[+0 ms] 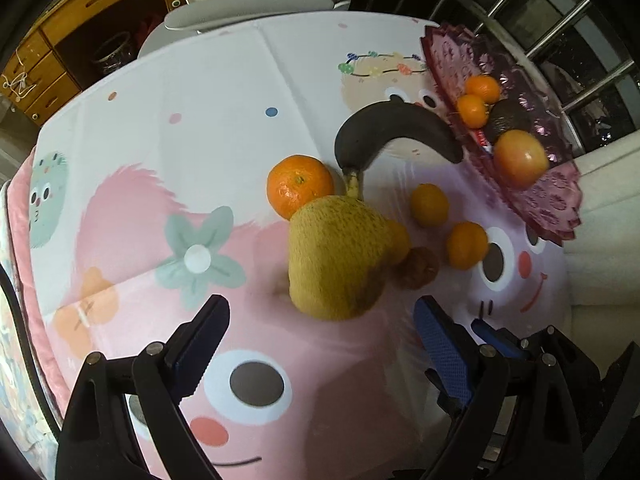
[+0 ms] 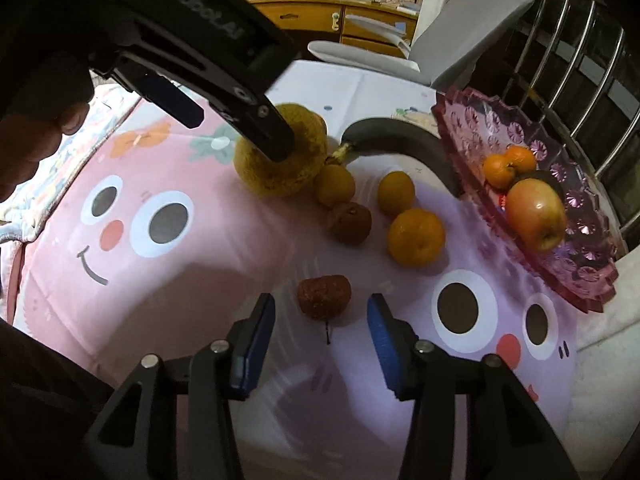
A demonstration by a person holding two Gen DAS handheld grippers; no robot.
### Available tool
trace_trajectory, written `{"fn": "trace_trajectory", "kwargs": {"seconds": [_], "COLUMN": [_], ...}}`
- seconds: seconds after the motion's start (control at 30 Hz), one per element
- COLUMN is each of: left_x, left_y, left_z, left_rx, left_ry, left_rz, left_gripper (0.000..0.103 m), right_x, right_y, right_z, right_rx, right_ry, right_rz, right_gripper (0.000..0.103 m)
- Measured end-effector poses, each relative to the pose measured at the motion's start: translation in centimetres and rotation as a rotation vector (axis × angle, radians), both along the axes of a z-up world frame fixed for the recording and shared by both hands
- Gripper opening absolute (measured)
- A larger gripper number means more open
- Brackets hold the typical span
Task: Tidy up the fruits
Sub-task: 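Grasp the yellow pear with the left gripper while the right gripper grasps a lychee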
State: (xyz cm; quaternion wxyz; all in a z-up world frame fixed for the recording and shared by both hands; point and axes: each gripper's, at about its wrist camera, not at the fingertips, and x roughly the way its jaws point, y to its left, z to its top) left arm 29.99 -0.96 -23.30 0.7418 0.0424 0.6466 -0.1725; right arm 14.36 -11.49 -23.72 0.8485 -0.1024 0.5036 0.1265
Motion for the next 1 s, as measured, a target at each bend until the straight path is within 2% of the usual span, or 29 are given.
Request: {"fn": "trace_trajectory", "kwargs": {"seconds": [0.17, 0.3, 0.4, 0.47, 0.53, 0.67, 0.83, 1.0], "left_x": [1.1, 1.6, 1.8, 1.8, 1.9, 1.8, 1.7, 0.6], "left_y": [-0.2, -0.1, 0.0, -0.2, -0.3, -0.6, -0.7, -0.3], "left_z": [-1.6, -2.1, -2.4, -2.5, -2.7, -2.6, -2.7, -2.2], "left_rx": [-0.005, -0.043, -0.089, -0.122, -0.153, -0.155, -0.146, -0.120], "left_ry": [0.014, 0.021, 0.027, 0.031, 0.037, 0.030, 0.023, 0.013], "left_rz": [0.002, -0.002, -0.009, -0.013, -0.010, -0.009, 0.016, 0.046], "left_gripper": [0.088, 0.081, 0.073, 0.062, 0.057, 0.056, 0.056, 0.055], "right_x": [0.7, 0.9, 1.1, 1.2, 1.4, 1.6, 2.0, 2.3], "right_y": [-0.3, -0.2, -0.1, 0.0, 0.1, 0.1, -0.3, -0.8], "right_z": [-0.8, -1.3, -1.5, -1.7, -2.0, -2.0, -2.0, -1.7], "right_rx": [0.035, 0.045, 0.052, 0.057, 0.057, 0.065, 0.080, 0.136], "right_ry": [0.024, 0.041, 0.045, 0.050, 0.057, 0.061, 0.078, 0.132], "right_rz": [0.010, 0.018, 0.017, 0.016, 0.013, 0.000, -0.012, -0.061], "right_gripper": [0.043, 0.040, 0.040, 0.040, 0.039, 0.033, 0.032, 0.032]}}
